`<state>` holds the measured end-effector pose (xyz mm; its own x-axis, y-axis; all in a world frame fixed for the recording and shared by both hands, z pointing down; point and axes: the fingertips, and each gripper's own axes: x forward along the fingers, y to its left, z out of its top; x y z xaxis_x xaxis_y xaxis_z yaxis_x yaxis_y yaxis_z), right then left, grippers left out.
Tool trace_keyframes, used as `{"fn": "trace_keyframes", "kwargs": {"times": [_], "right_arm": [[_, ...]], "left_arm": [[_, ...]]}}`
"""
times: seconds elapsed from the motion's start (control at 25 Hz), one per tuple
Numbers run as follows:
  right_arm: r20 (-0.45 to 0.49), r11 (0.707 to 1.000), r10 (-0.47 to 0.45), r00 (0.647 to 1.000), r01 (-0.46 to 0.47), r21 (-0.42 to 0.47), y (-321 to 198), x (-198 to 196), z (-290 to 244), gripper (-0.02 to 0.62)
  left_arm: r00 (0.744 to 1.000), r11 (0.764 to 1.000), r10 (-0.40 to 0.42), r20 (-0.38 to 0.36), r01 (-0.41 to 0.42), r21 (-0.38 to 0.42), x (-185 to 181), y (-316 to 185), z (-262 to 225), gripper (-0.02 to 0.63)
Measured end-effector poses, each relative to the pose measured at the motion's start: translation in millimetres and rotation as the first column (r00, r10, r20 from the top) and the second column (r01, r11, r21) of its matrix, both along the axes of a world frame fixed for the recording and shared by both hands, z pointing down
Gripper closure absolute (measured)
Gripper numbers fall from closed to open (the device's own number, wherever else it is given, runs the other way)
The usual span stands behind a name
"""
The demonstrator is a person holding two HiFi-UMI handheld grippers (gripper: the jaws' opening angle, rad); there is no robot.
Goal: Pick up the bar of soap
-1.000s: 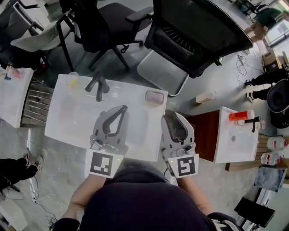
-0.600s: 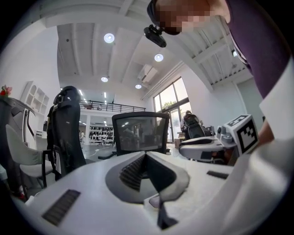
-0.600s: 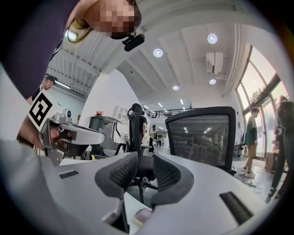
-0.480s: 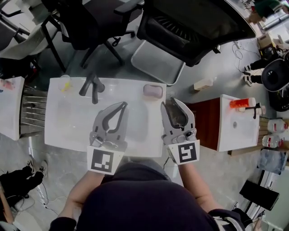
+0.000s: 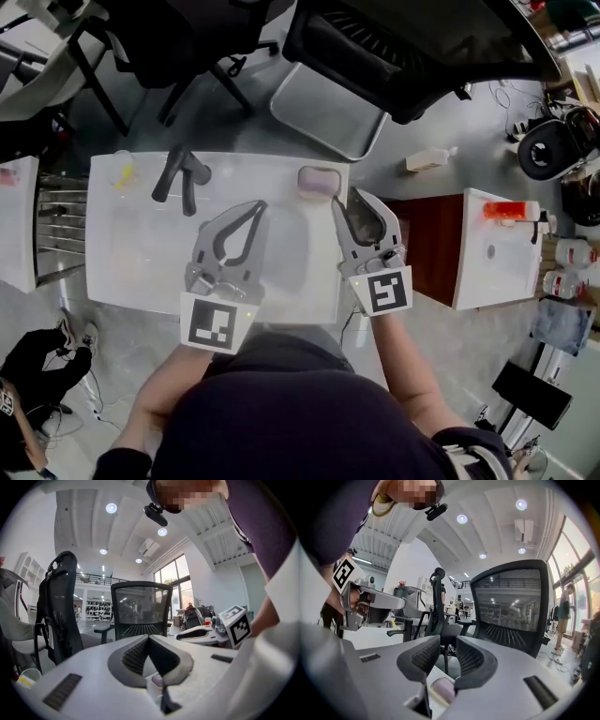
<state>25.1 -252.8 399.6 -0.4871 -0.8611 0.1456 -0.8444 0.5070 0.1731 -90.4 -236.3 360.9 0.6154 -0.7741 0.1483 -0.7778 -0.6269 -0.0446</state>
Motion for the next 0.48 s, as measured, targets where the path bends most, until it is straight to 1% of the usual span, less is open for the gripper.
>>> {"fn": "trace_keyframes", "kwargs": {"times": [0.2,0.36,0.48], "right_arm": [[-0.053,0.998,-0.047,0.998,0.044,-0.043,-12,-1,28,0.489],[-0.080,0.993,-0.075,0.994,0.066,-0.100,-20,4,54,0.488],[-0.118,0.987,-0.105,0.987,0.089,-0.134,-26,6,73,0.483]], "left_arm": [[1.000,1.000,0.005,0.014,-0.004,-0.022,6,-9,10,0.606],[1.000,1.000,0.011,0.029,-0.011,-0.023,14,-15,17,0.606],[0.999,0.999,0.005,0.031,-0.004,-0.040,18,-20,24,0.606]]}}
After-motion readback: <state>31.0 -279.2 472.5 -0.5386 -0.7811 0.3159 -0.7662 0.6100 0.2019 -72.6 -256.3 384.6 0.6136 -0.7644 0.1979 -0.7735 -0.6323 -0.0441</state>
